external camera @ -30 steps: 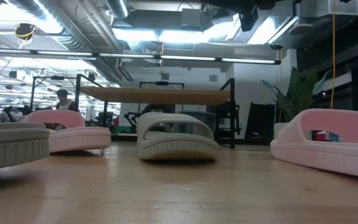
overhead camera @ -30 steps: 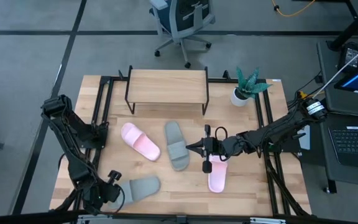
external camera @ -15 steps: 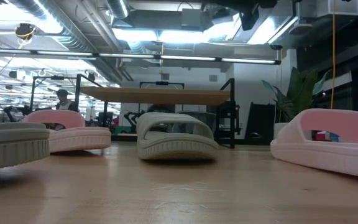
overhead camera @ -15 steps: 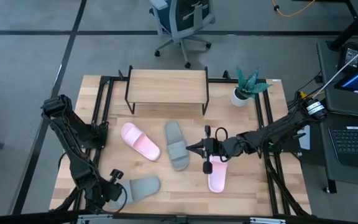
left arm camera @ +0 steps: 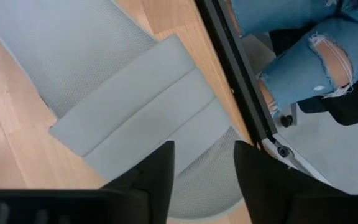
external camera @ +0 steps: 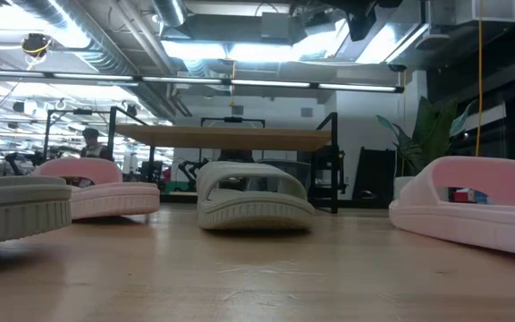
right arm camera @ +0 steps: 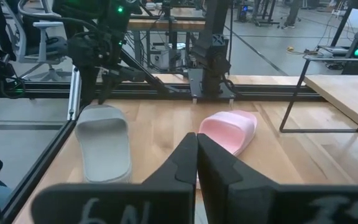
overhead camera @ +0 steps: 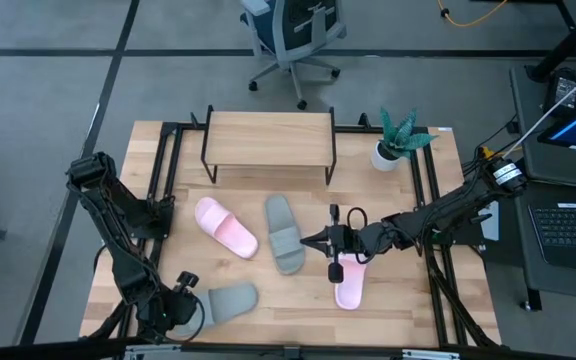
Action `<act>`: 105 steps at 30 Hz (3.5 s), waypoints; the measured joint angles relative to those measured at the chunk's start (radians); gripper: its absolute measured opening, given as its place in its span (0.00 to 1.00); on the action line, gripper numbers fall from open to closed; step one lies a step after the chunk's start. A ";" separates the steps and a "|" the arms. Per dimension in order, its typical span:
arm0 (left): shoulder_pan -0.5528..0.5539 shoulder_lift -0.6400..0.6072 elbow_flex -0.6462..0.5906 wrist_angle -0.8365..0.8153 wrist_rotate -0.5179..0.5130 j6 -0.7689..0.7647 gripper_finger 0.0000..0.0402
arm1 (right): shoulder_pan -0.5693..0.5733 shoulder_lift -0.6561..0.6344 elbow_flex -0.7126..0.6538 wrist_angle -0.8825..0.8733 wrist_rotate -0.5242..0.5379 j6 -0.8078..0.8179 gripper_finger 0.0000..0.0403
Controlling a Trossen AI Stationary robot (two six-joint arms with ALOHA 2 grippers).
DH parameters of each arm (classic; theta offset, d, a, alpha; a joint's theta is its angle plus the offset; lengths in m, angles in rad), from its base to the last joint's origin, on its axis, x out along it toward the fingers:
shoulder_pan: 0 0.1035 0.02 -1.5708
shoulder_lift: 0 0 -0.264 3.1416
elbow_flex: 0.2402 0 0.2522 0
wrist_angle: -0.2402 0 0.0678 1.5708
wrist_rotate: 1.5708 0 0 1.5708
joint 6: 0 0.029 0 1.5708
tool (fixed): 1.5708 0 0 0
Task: Pick and place slides into the shelf
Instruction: Put the bottom gray slipper on the shelf
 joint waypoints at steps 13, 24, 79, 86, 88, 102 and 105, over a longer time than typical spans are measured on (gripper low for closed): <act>-0.034 0.039 0.000 -0.006 -0.087 0.083 0.48 | 0.000 0.000 0.000 0.000 0.000 0.023 0.03; -0.088 0.104 0.001 -0.032 -0.159 0.091 0.48 | 0.000 0.000 0.000 -0.001 0.000 0.027 0.03; -0.186 0.307 0.005 -0.155 -0.614 0.217 0.48 | 0.000 0.000 0.000 0.006 0.001 0.075 0.03; -0.186 0.306 0.005 -0.148 -0.613 0.213 0.48 | 0.000 0.000 0.000 0.006 0.001 0.078 0.03; -0.186 0.306 0.005 -0.147 -0.613 0.213 0.48 | 0.000 0.000 0.000 0.006 0.001 0.079 0.03; -0.187 0.306 0.005 -0.145 -0.629 0.212 0.48 | 0.000 0.000 0.000 0.005 0.001 0.101 0.03; -0.187 0.306 0.005 -0.146 -0.620 0.224 0.48 | 0.000 0.000 0.000 0.005 0.001 0.100 0.03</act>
